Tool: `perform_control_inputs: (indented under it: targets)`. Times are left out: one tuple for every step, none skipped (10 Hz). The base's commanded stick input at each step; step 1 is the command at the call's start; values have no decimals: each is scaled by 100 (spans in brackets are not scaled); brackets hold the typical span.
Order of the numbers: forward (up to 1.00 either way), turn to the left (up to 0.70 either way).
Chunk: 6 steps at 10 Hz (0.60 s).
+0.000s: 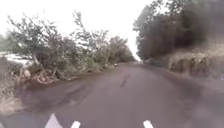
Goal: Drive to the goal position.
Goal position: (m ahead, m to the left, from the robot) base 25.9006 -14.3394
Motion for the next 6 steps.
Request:
perform_control_inputs:
  targets:
    - [100, 0]
    - [100, 0]
    - [100, 0]
    - [100, 0]
    - [100, 0]
    - [100, 0]
